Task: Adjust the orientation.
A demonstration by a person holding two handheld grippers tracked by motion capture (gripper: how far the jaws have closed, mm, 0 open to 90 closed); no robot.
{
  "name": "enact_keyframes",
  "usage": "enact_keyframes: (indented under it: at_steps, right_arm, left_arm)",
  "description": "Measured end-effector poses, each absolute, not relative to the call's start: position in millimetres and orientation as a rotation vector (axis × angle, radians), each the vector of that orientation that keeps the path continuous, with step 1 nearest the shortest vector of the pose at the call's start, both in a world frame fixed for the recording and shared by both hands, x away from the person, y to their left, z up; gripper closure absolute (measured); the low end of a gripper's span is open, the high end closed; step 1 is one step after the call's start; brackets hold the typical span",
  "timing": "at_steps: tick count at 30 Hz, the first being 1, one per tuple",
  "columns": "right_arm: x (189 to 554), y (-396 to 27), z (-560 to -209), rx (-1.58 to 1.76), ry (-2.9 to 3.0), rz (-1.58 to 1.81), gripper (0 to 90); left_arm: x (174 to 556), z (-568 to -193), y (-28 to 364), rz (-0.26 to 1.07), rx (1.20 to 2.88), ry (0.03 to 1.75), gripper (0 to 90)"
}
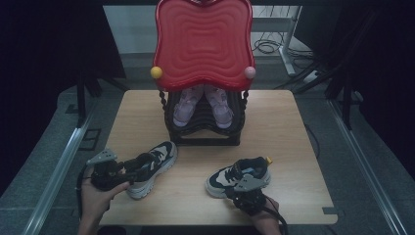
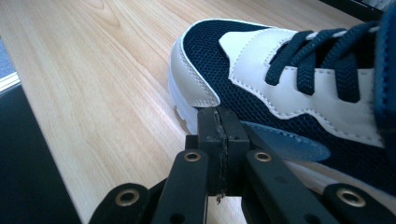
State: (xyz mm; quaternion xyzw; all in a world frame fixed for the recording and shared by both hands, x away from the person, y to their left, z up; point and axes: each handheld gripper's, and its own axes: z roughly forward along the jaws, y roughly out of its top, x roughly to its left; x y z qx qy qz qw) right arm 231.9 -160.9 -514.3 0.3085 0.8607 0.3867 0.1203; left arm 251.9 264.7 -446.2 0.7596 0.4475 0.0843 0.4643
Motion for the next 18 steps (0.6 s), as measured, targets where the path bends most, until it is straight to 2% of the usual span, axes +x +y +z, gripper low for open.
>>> enact_keyframes:
  at_steps: [18]
  right_arm:
    - [246,-146,-515,0.933,2.474,1.123,89.6]
  left_arm:
    - [252,-447,265,0.199,1.871,1.103,40.3]
